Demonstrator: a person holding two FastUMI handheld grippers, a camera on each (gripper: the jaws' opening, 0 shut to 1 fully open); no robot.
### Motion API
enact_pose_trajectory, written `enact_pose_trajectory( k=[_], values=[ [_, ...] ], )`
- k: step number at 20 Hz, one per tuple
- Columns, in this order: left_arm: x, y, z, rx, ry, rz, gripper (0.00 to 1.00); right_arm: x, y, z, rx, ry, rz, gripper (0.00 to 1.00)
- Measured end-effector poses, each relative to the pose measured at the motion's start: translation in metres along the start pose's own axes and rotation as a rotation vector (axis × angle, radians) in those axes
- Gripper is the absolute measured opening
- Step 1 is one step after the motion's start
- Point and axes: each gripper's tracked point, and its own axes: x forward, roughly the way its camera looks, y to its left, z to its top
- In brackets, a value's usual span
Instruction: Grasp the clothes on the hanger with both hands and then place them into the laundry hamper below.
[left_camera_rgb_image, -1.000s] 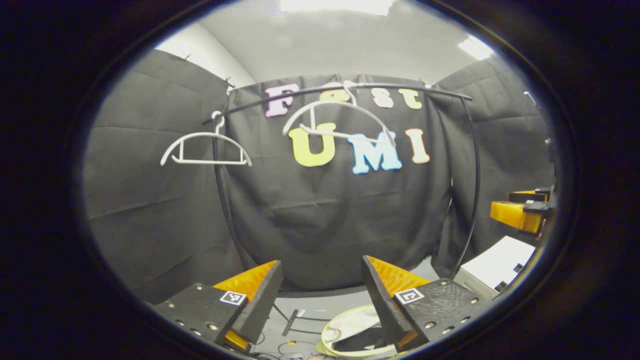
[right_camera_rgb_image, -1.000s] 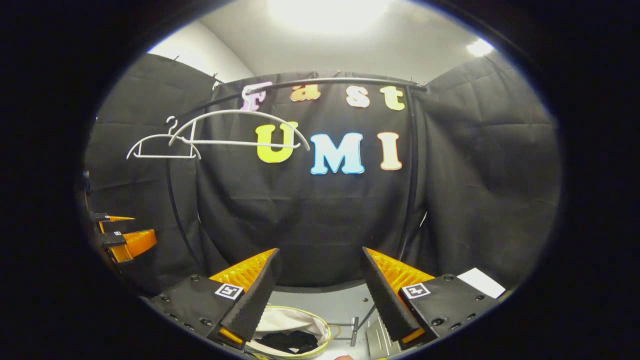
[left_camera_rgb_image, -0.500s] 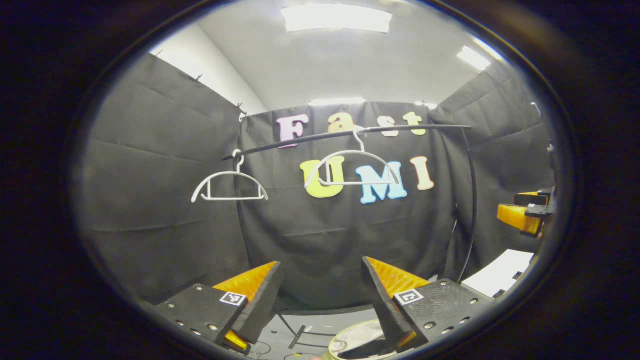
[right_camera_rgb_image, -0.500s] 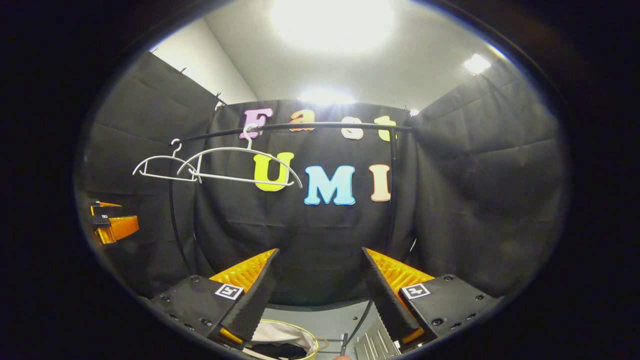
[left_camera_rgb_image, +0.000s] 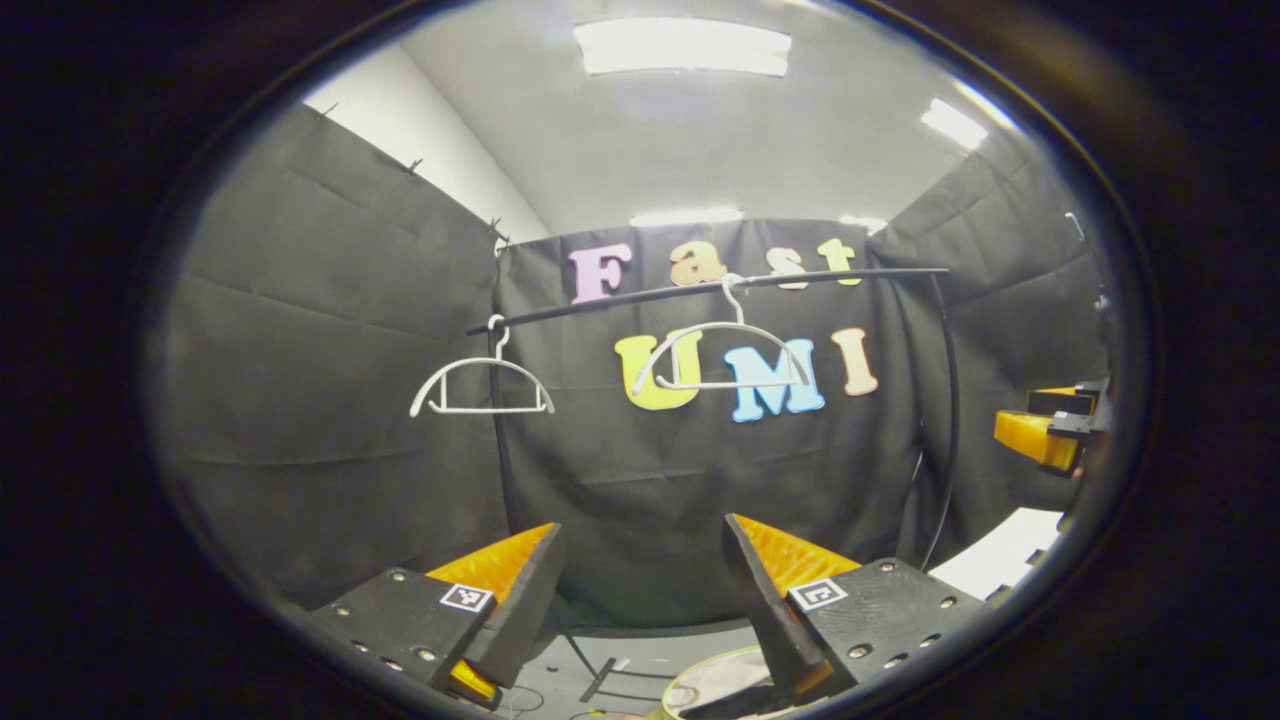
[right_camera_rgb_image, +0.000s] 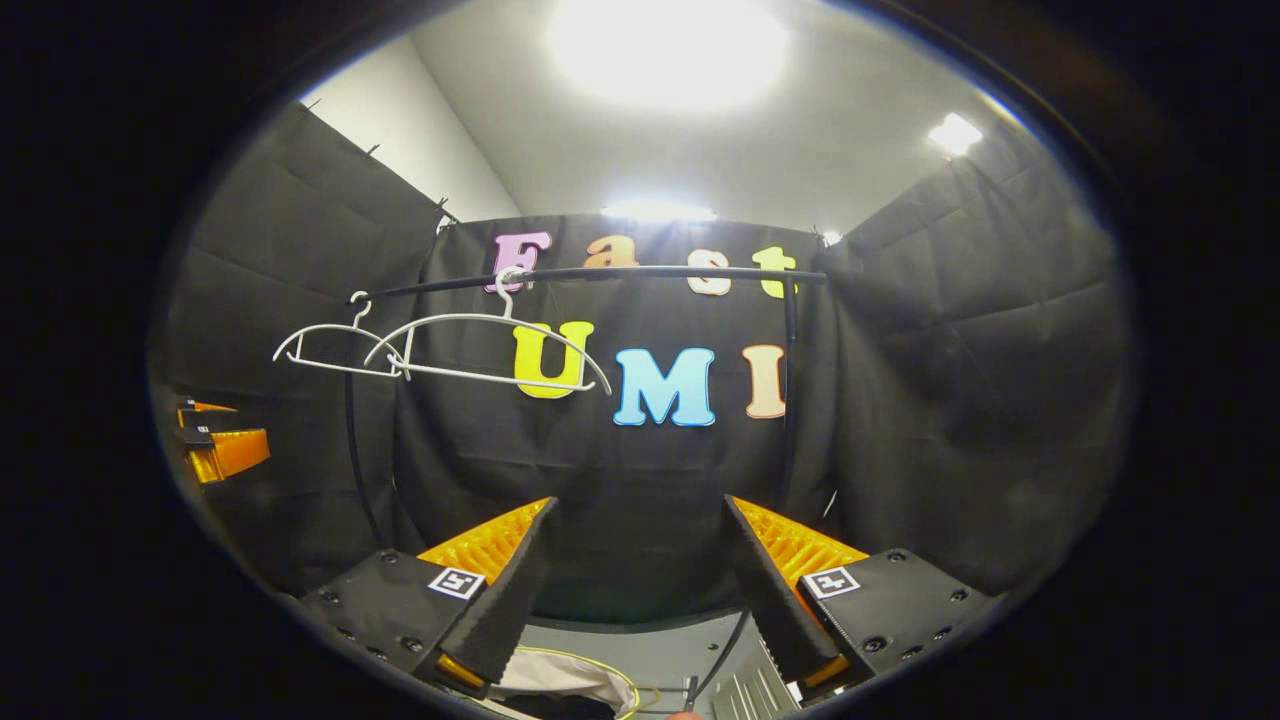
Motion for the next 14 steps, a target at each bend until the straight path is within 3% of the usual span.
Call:
enact_pose_trajectory(
  k=[14],
  values=[
    [0.007, -0.008, 0.002, 0.007, -0.012, -0.017, 0.91, 0.004, -0.012, -0.001, 0.007, -0.015, -0.023, 0.99]
  ],
)
